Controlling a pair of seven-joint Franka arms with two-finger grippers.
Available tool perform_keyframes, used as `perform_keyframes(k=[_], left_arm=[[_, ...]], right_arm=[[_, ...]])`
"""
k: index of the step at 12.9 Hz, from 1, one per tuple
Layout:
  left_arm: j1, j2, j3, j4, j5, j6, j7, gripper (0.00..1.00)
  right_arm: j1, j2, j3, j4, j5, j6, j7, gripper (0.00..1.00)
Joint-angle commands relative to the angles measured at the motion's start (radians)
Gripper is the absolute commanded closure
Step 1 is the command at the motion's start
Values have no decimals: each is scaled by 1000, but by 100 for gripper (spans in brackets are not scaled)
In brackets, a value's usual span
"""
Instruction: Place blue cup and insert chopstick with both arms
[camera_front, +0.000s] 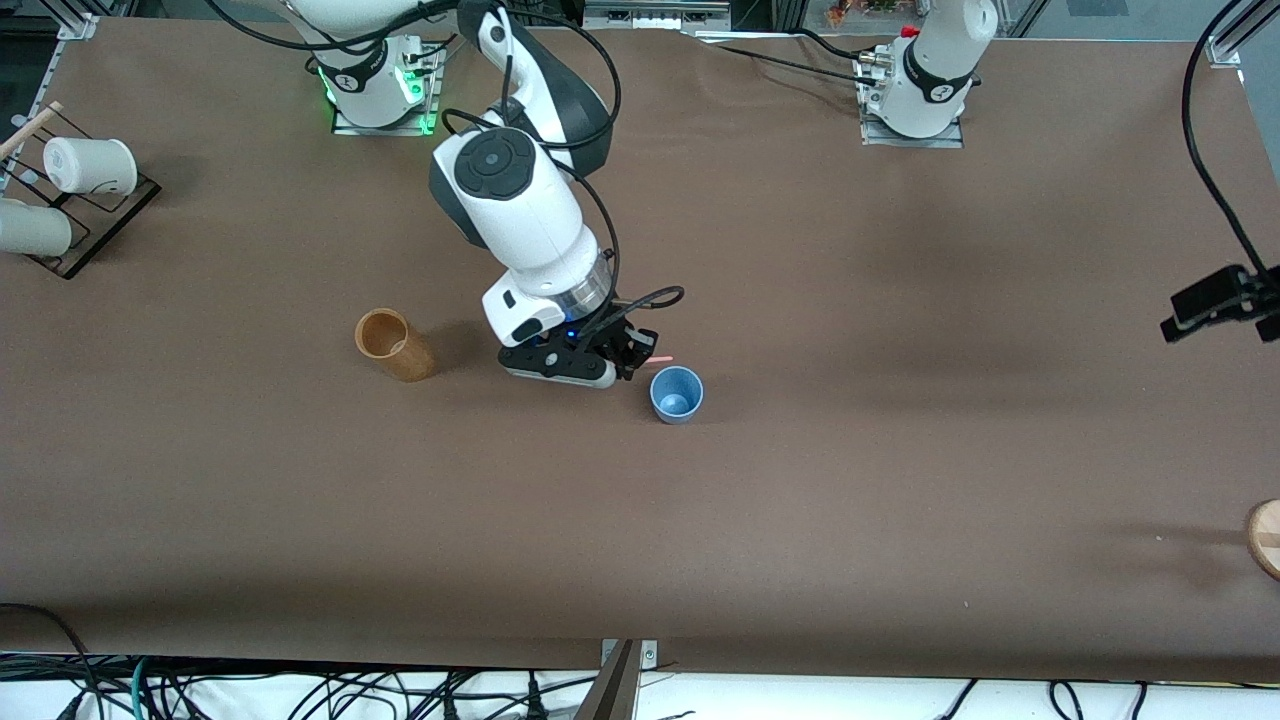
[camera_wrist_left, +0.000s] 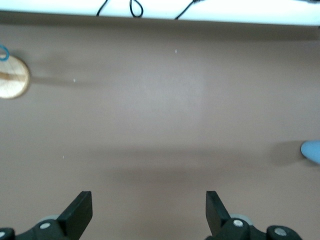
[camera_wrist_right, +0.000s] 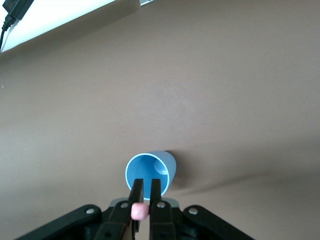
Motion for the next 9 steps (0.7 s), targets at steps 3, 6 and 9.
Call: perform_keyframes(k=[3, 6, 9], left_arm=[[-8, -178, -15, -255, 4, 10, 93, 0], [-10, -233, -15, -339, -11, 13, 140, 0], [-18, -281, -15, -410, -37, 44, 126, 0]], right_arm=[[7, 50, -9, 42, -26, 25, 24, 100], [7, 64, -9, 42, -43, 51, 22, 100], [7, 56, -9, 42, -40, 43, 21, 100]])
